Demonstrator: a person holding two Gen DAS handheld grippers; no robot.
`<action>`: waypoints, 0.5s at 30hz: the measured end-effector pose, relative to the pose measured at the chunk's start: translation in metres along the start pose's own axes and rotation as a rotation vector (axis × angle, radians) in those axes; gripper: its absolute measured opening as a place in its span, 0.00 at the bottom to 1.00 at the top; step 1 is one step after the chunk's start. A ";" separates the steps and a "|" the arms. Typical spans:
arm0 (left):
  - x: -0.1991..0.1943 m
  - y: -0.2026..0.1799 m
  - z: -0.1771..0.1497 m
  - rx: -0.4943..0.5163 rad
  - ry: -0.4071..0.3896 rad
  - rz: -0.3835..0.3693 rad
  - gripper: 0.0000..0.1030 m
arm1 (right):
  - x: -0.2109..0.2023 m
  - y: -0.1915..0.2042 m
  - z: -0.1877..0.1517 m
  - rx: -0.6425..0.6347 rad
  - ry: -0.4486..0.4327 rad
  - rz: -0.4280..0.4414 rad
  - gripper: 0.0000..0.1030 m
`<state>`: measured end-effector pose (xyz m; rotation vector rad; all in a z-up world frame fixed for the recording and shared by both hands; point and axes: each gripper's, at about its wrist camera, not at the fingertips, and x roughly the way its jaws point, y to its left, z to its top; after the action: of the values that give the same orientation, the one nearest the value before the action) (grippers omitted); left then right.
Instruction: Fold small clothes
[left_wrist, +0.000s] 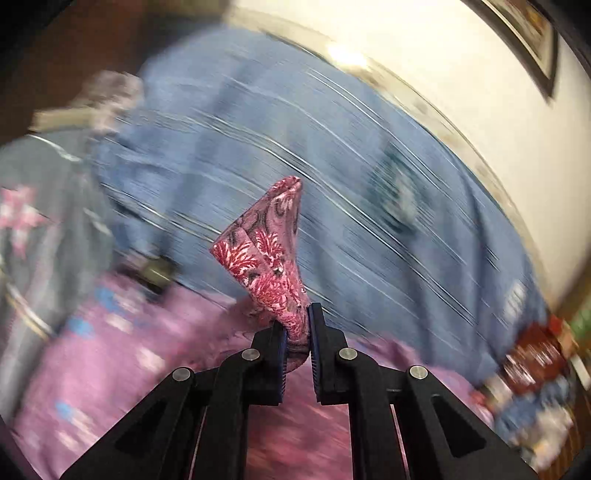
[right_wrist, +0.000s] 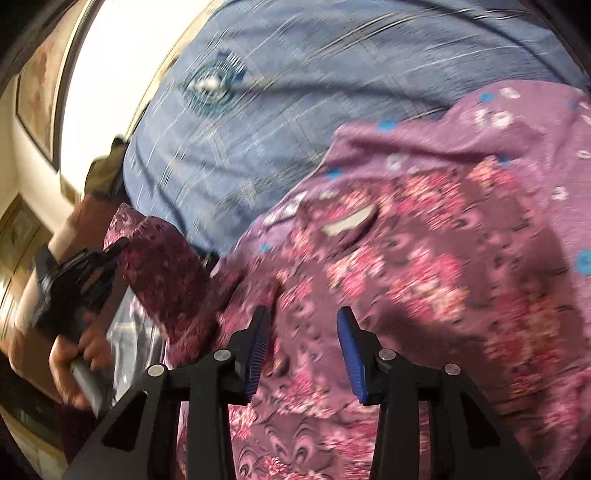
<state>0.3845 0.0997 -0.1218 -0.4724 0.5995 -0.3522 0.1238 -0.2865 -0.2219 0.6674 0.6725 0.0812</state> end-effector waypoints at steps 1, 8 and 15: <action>0.006 -0.017 -0.012 0.020 0.041 -0.027 0.08 | -0.005 -0.005 0.003 0.013 -0.017 -0.008 0.39; 0.063 -0.111 -0.133 0.352 0.370 -0.066 0.10 | -0.033 -0.045 0.025 0.096 -0.132 -0.112 0.39; 0.072 -0.122 -0.148 0.419 0.582 -0.124 0.31 | -0.021 -0.053 0.029 0.157 -0.065 -0.072 0.57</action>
<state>0.3284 -0.0819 -0.1989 0.0082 1.0327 -0.7270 0.1173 -0.3507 -0.2248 0.7927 0.6445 -0.0604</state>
